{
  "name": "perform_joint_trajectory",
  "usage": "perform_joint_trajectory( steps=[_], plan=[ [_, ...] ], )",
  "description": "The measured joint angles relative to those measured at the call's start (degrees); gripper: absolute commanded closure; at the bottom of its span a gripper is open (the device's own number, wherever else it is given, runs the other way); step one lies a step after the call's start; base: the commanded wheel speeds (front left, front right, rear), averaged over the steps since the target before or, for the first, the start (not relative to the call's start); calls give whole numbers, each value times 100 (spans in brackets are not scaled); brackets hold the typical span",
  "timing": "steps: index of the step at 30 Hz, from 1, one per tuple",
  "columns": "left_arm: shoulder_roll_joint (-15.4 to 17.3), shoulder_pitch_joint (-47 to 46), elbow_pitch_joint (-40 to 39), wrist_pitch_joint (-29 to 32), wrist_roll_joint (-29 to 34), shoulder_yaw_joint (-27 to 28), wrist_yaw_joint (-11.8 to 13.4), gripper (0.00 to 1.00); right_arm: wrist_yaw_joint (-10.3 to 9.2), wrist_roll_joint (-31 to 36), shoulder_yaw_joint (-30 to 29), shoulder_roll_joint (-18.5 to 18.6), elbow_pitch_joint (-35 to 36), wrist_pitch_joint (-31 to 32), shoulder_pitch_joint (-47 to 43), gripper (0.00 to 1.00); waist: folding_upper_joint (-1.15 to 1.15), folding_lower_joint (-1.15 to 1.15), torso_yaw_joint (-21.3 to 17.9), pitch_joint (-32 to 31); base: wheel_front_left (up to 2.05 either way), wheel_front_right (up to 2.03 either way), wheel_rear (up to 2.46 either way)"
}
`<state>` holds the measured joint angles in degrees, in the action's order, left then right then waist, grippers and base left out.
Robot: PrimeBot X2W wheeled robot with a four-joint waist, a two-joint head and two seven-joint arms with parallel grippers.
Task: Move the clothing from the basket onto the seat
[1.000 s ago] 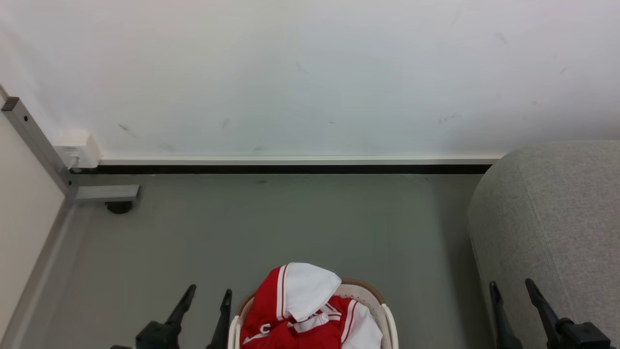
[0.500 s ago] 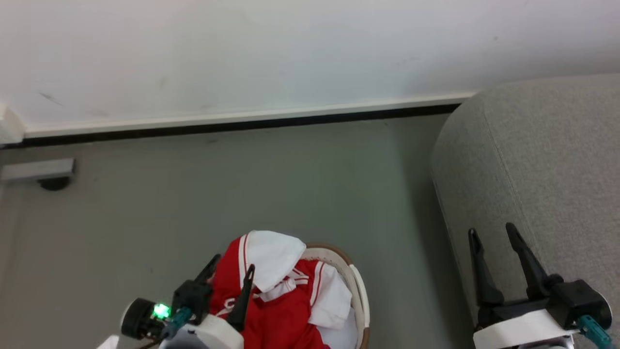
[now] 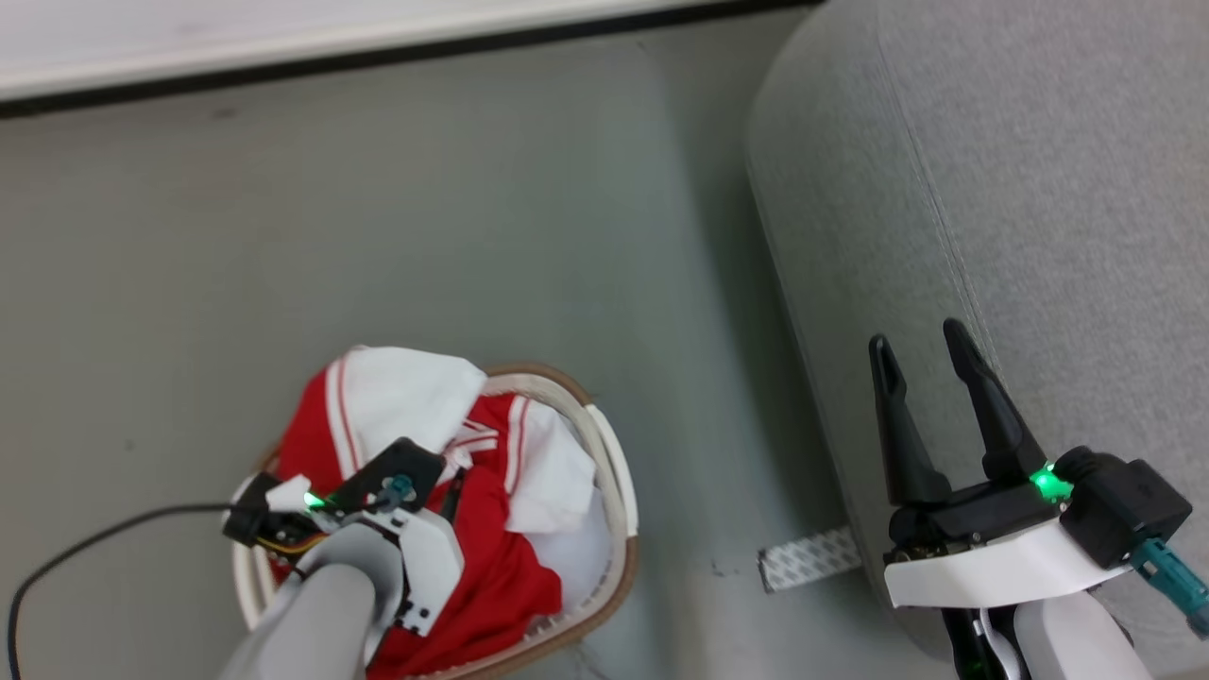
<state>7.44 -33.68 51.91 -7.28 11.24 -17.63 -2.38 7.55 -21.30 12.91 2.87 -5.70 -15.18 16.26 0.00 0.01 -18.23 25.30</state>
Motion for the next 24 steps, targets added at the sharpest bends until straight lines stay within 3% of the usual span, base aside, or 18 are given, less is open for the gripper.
perform_joint_trajectory(
  steps=[10, 24],
  plan=[
    [175, -803, 758, 487, 294, -345, -62, 0, 0, -353, 157, 3, 391, 0, 197, 0, 0, -1, -482, 901, 0, 0, 0],
    [364, -1623, 1314, 724, 382, -563, -54, 0, 0, -392, 167, 1, 806, 0, 500, 0, 0, -1, -639, 2181, 0, 0, 0]
  ],
)
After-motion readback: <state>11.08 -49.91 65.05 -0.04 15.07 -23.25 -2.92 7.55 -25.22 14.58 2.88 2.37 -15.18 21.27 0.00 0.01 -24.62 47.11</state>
